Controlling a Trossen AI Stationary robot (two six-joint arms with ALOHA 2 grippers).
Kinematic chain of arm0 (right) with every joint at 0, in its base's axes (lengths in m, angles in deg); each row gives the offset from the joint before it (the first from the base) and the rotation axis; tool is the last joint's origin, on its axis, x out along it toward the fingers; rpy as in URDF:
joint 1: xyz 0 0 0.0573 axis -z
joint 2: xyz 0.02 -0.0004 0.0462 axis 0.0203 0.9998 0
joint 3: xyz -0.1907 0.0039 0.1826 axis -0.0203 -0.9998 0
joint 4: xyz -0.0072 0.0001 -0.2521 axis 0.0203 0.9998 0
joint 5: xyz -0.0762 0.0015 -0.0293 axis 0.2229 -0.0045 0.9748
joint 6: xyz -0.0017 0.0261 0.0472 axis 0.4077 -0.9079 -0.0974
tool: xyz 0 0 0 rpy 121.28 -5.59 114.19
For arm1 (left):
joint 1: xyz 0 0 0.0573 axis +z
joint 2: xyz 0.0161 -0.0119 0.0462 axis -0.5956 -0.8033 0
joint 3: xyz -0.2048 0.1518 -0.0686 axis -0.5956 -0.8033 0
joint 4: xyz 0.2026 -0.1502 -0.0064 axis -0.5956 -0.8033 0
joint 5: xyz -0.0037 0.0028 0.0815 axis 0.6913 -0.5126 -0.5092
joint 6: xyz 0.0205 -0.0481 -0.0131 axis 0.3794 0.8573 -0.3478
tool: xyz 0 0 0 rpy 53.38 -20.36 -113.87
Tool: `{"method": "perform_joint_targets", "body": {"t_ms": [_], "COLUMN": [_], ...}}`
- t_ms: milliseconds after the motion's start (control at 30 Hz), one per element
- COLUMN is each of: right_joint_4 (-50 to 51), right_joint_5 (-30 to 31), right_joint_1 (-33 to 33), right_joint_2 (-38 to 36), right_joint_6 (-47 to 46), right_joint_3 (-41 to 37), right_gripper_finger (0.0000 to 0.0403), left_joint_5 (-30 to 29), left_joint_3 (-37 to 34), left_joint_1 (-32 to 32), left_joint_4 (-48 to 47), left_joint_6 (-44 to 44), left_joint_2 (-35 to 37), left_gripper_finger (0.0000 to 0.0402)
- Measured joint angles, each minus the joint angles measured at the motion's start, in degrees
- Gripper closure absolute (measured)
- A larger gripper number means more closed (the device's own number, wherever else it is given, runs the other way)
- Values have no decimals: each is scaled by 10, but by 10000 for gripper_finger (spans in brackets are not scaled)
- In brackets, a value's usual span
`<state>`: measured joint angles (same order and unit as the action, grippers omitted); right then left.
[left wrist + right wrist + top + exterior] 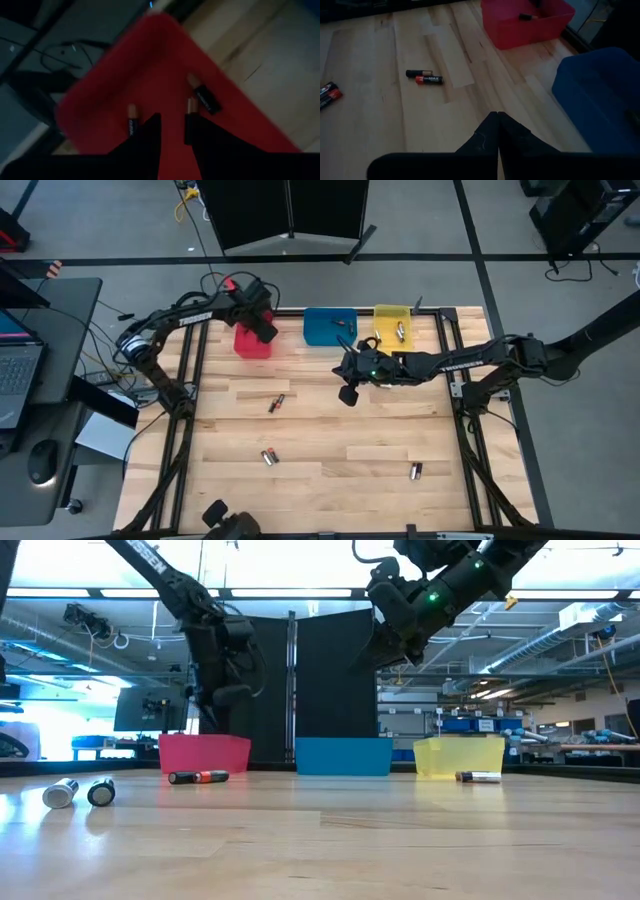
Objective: Sort batteries
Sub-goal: Put the silver battery into the yellow bin
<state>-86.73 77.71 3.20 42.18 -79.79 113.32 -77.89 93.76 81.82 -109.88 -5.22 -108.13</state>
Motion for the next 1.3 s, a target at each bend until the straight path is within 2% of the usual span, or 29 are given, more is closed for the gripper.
{"method": "perform_joint_targets", "body": {"t_ms": [167,333,467,633,800,1033,1167,1300], "right_joint_4": [90,251,387,496,523,557,557,550], "right_joint_5": [-15,-17,-37,-74,-104,-105,-105,-104], "right_joint_1": [-7,-40,-91,-185,-281,-372,-405,-434], "right_joint_2": [-8,-9,-9,-9,-8,-7,-7,-7], "right_joint_6": [0,-25,-61,-157,-279,-455,-517,-555], "right_joint_3": [39,93,128,155,159,158,144,114], "right_gripper_finger": [375,369,359,327,255,117,48,8], "left_joint_5": [-7,-7,-7,-7,-8,-9,-11,-14], "left_joint_3": [-19,-100,-172,-230,-256,-257,-257,-257], "left_joint_1": [-26,-70,-111,-157,-186,-210,-219,-218], "left_joint_4": [46,162,246,294,316,317,317,316], "left_joint_6": [5,15,17,35,51,63,63,63], "left_joint_2": [49,114,169,224,254,252,252,252], "left_gripper_finger": [292,291,291,291,291,291,291,291]}}
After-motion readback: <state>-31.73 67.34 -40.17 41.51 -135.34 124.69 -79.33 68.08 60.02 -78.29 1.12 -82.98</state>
